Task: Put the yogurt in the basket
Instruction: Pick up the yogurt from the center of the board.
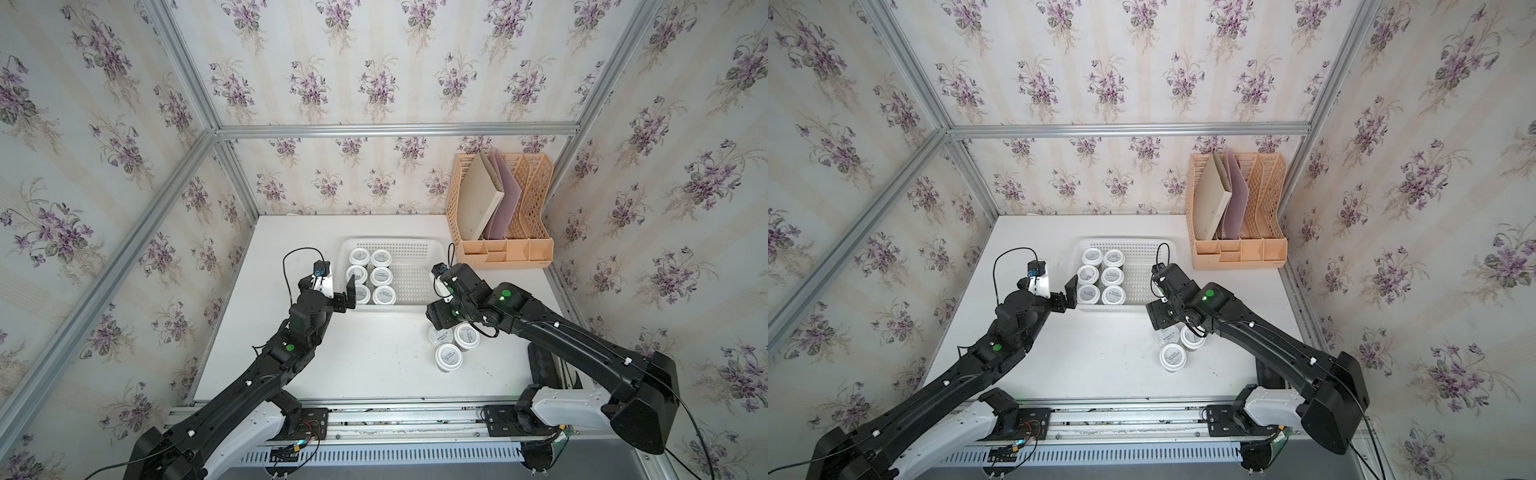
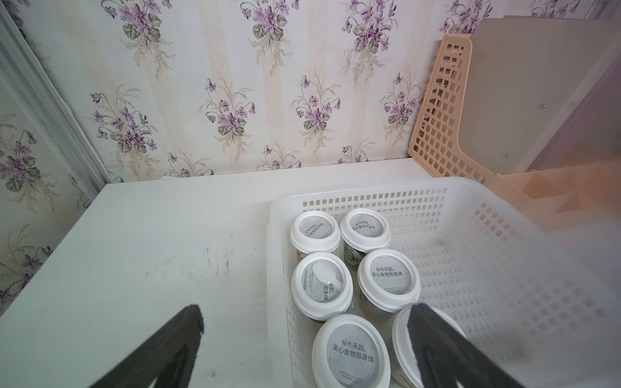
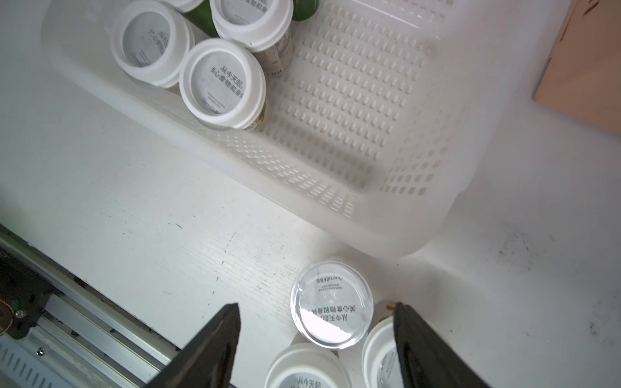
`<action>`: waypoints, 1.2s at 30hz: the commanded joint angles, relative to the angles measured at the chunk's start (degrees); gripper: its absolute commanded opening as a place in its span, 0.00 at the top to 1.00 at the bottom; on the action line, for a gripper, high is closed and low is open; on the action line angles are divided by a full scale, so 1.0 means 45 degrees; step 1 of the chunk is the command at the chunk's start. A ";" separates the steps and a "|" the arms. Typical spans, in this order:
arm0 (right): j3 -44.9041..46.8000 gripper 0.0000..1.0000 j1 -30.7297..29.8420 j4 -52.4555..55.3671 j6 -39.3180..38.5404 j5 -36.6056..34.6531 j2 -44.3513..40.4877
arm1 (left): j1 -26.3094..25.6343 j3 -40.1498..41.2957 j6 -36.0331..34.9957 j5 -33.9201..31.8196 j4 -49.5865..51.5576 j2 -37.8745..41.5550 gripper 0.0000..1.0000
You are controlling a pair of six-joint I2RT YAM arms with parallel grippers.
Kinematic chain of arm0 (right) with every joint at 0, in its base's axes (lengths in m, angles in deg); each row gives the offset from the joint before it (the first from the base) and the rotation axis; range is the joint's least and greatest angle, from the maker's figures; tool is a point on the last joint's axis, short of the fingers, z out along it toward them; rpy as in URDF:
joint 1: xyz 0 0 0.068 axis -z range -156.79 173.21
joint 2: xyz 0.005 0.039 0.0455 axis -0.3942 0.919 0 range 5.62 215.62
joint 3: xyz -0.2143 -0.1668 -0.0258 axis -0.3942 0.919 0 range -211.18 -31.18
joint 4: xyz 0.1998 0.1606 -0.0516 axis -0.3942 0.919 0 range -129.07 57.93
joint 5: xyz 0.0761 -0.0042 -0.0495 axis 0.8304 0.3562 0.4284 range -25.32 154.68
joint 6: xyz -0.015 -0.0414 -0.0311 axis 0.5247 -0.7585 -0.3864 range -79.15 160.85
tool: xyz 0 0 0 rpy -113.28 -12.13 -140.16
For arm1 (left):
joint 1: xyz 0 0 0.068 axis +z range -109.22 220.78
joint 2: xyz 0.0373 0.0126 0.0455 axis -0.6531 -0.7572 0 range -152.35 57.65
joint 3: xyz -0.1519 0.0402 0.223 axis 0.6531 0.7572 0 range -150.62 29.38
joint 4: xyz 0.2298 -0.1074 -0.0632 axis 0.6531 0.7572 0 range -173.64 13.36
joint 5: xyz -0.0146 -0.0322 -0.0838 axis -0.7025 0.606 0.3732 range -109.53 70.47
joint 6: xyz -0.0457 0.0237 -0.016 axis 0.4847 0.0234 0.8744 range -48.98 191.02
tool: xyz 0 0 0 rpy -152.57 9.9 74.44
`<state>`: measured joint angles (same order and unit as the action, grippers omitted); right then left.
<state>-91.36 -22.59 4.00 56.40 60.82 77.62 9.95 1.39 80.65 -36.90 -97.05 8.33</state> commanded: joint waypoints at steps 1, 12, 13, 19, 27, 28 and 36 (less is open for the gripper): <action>0.0397 0.23 -0.0007 0.0621 0.0484 -0.0358 -0.0142 | -0.0003 -0.0128 0.0126 0.0224 -0.0183 -0.0015 0.01; 0.0835 0.24 -0.0047 0.0302 0.0665 0.0122 0.0784 | -0.0004 -0.0080 0.0089 0.0243 0.0007 0.0219 0.01; 0.0854 0.24 -0.0051 0.0280 0.0665 0.0168 0.0876 | -0.0003 -0.0070 0.0072 0.0236 0.0012 0.0230 0.01; 0.0687 0.25 -0.0307 0.0253 0.0724 0.0031 0.1631 | -0.0004 -0.0089 0.0055 0.0246 0.0011 0.0233 0.01; 0.0482 0.22 -0.0564 0.0400 0.0744 -0.0382 0.2250 | -0.0002 -0.0073 0.0028 0.0217 0.0040 0.0264 0.01; 0.0457 0.22 -0.0565 0.0422 0.0743 -0.0422 0.2269 | -0.0004 -0.0071 0.0029 0.0223 0.0045 0.0263 0.01; 0.0480 0.20 -0.0564 0.0468 0.0705 -0.0585 0.2618 | -0.0001 -0.0071 0.0028 0.0218 0.0089 0.0353 0.01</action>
<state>-89.02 -25.14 5.73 59.09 59.38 88.84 9.95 1.33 80.80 -36.00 -95.85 9.68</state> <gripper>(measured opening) 0.799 0.993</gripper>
